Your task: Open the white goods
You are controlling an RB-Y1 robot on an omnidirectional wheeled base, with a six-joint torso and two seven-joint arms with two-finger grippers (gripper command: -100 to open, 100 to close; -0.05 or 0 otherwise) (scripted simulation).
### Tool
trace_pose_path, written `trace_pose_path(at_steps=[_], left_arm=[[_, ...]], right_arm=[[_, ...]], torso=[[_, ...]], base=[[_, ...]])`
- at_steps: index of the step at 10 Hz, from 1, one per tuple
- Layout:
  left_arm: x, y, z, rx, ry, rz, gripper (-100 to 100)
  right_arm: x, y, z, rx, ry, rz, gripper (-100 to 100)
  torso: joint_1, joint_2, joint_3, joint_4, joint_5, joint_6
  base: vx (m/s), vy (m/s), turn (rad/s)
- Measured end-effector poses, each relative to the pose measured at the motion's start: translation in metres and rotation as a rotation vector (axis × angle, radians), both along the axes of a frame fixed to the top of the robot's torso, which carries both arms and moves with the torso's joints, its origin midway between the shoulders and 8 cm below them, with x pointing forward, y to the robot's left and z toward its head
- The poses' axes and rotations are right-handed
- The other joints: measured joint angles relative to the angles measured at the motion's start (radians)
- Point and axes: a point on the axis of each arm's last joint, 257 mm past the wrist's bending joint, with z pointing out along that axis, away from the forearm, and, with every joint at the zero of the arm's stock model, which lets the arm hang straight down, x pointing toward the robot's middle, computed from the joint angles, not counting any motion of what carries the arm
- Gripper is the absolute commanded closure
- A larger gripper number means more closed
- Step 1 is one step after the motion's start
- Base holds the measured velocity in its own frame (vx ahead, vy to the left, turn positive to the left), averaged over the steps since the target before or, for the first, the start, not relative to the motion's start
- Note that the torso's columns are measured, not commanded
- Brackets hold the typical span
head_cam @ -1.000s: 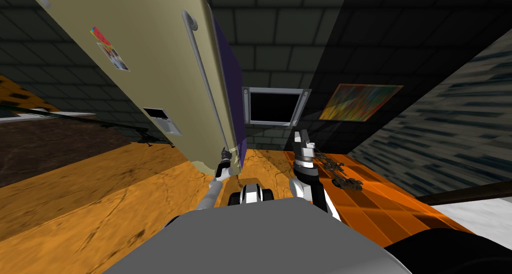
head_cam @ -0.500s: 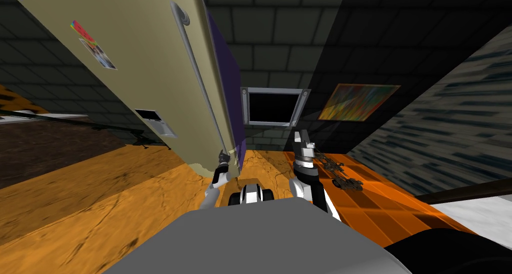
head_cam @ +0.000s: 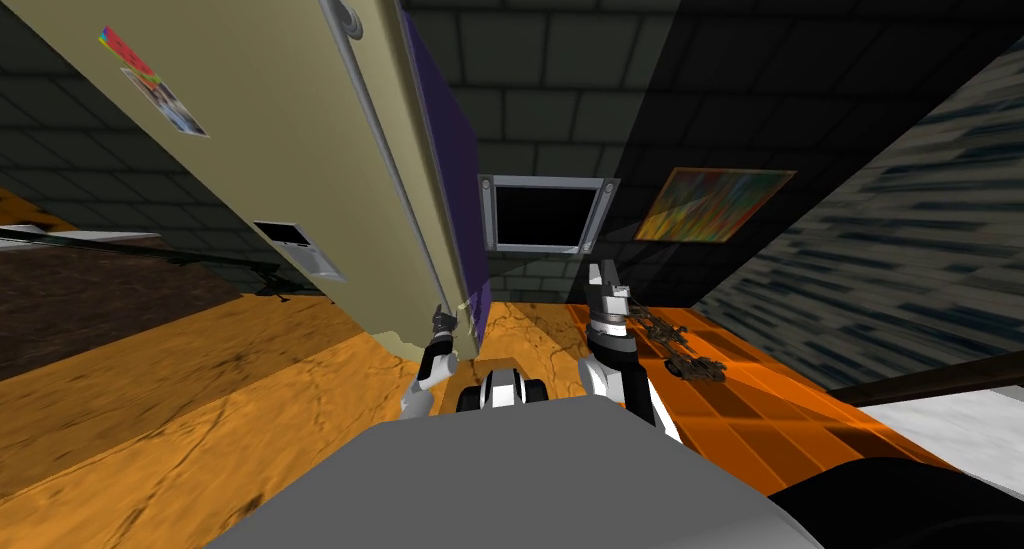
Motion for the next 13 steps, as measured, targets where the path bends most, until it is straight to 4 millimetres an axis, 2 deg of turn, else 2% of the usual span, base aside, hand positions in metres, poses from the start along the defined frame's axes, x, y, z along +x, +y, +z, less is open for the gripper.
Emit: trace_pose_path(at_steps=[9, 13], left_arm=[[-0.053, 0.013, 0.004, 0.003, -0.001, 0.028, 100], [-0.086, 0.02, 0.007, 0.004, 0.004, 0.044, 100]], right_arm=[[0.0, 0.0, 0.0, 0.0, 0.0, 0.0, 0], [0.0, 0.0, 0.0, 0.0, 0.0, 0.0, 0]], torso=[[-0.003, 0.002, 0.001, 0.002, -0.001, 0.002], [-0.007, 0.003, 0.001, 0.003, -0.002, 0.003]], base=[[0.04, -0.003, -0.028], [0.049, -0.004, -0.028]])
